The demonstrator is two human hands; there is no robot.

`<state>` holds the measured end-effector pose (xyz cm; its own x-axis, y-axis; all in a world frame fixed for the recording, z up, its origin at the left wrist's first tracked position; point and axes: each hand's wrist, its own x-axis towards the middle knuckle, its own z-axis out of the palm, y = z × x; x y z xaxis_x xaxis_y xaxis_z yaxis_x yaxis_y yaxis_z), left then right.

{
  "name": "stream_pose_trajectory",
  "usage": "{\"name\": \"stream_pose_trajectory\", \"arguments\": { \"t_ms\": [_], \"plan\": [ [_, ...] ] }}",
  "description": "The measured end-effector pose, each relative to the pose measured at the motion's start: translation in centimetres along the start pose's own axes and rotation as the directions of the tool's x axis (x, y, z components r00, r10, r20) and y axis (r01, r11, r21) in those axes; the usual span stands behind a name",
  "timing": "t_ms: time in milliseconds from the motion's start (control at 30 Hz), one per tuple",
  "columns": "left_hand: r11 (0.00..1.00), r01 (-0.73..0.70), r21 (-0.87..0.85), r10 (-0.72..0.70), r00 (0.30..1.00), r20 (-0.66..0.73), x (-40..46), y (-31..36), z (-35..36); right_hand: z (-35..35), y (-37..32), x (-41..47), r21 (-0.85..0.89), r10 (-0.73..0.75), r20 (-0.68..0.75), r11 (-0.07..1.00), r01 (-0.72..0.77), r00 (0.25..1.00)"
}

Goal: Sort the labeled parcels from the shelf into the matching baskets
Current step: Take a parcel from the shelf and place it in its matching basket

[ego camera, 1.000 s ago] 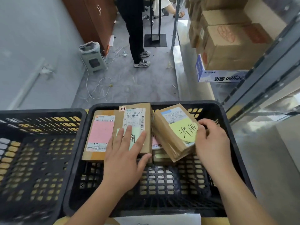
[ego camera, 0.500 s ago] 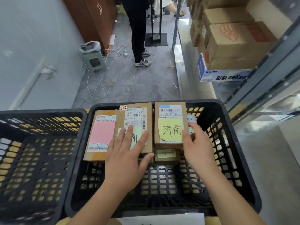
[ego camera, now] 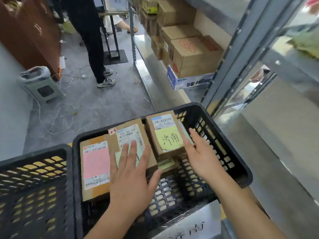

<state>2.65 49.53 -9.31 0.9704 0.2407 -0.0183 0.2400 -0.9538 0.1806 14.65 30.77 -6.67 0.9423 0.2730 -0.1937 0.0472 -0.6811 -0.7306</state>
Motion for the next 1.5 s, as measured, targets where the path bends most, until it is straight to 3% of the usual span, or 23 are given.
{"name": "stream_pose_trajectory", "arguments": {
  "t_ms": [133, 367, 533, 667, 867, 1000, 1233, 1500],
  "plan": [
    [0.977, -0.211, -0.030, 0.212, 0.977, 0.016, -0.4, 0.2, -0.6, 0.3, 0.1, -4.5, -0.148, -0.018, -0.103, 0.989, 0.003, 0.995],
    [0.855, -0.515, -0.055, 0.517, 0.855, 0.032, -1.9, 4.3, -2.5, -1.4, 2.3, -13.8, -0.250, 0.164, -0.316, 0.936, -0.249, 0.934],
    [0.729, -0.682, -0.059, 0.684, 0.727, 0.052, -5.2, 10.5, -2.4, -4.0, 5.2, -23.8, -0.156, 0.369, -0.444, 0.866, -0.476, 0.817],
    [0.570, -0.813, -0.123, 0.821, 0.569, 0.048, -9.8, 16.4, -1.3, -5.9, 8.3, -32.4, 0.000, 0.507, -0.533, 0.801, -0.599, 0.677],
    [0.430, -0.894, -0.123, 0.898, 0.411, 0.156, -17.9, 25.5, 1.8, -7.7, 14.9, -44.3, 0.210, 0.639, -0.586, 0.714, -0.668, 0.499],
    [0.377, -0.913, -0.157, 0.920, 0.350, 0.177, -23.3, 31.4, 4.2, -9.0, 19.9, -50.8, 0.301, 0.699, -0.578, 0.663, -0.686, 0.422],
    [0.351, -0.921, -0.171, 0.918, 0.303, 0.255, -28.8, 40.1, 8.2, -12.0, 28.3, -55.0, 0.302, 0.734, -0.562, 0.611, -0.732, 0.382],
    [0.352, -0.925, -0.141, 0.899, 0.293, 0.325, -28.4, 47.9, 12.0, -15.5, 35.9, -51.6, 0.094, 0.735, -0.544, 0.534, -0.840, 0.406]
  ]
}}
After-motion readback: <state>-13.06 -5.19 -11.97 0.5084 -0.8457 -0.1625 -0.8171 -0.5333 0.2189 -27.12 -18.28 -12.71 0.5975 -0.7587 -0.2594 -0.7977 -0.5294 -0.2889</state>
